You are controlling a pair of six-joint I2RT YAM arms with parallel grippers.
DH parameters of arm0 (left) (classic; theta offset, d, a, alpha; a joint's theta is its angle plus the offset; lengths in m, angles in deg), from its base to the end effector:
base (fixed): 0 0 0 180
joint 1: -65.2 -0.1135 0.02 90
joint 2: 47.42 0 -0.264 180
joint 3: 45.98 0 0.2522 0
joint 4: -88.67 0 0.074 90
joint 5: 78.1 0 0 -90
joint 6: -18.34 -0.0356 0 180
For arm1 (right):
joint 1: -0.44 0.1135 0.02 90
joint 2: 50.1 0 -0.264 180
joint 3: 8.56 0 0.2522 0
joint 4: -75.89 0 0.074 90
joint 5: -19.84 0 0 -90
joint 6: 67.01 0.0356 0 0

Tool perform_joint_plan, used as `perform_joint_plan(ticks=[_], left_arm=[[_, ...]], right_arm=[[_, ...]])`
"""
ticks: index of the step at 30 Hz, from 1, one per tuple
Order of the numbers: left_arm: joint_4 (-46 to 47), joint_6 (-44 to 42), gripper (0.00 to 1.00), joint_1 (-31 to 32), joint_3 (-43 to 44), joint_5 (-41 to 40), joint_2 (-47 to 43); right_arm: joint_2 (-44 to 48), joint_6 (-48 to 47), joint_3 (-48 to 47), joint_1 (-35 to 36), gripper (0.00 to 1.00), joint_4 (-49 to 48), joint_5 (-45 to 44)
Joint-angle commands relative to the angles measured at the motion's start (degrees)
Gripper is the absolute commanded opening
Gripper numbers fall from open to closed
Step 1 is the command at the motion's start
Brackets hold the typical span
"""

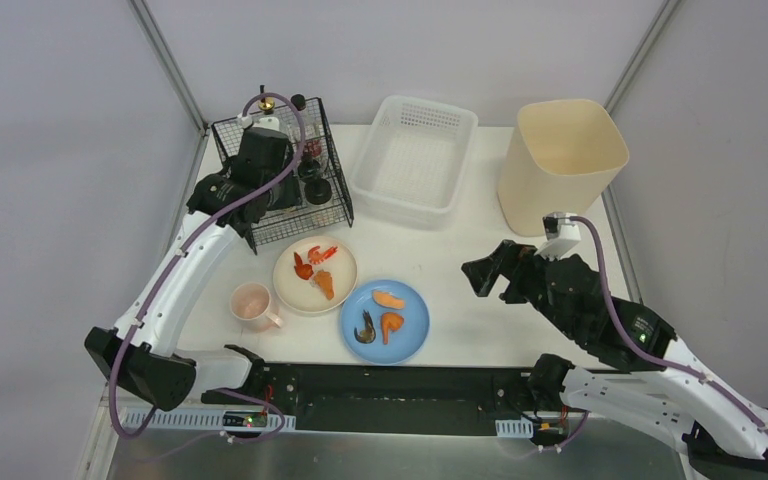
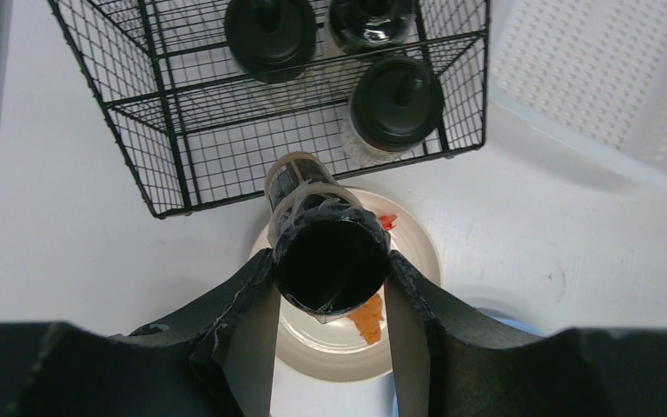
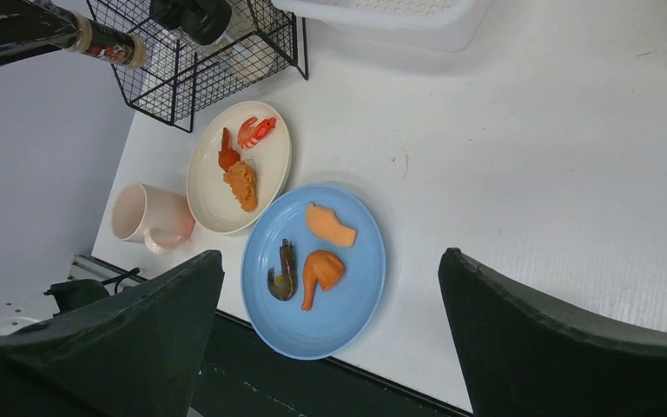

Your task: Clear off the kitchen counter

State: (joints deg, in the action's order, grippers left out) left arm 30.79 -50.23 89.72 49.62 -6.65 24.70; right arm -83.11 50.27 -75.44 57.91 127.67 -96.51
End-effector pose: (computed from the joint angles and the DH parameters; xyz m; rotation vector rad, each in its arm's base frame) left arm 0.2405 -0.0973 0.4044 -0.1259 2.1346 -0.1181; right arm 0.0718 0.0832 0.3653 -0.1790 1.8839 0.5924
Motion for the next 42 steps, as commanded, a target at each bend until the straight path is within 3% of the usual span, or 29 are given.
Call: perform_joint_plan(ticks=[1,23,38,42], left_arm=[[-0.28,-0.07,0.0,-3.08,-1.11,0.68,-0.71],[5.45,3.34,0.0,-14.18,-0.99,10.54,8.4],[9.58,8.79,0.0,-16.15,-6.71,12.32,13.64],[9.99,9.35,0.05,-16.14,-7.17,12.3,14.74]], right_arm=[[-0.34,1.25,0.25,-0.14,0.99,-3.56,1.15],[-0.5,2.07,2.4,-0.02,0.99,-5.95,3.52],[-0.21,0.9,2.15,-0.05,0.99,-5.58,3.18],[-0.09,0.58,1.97,-0.05,0.99,-5.33,3.01]])
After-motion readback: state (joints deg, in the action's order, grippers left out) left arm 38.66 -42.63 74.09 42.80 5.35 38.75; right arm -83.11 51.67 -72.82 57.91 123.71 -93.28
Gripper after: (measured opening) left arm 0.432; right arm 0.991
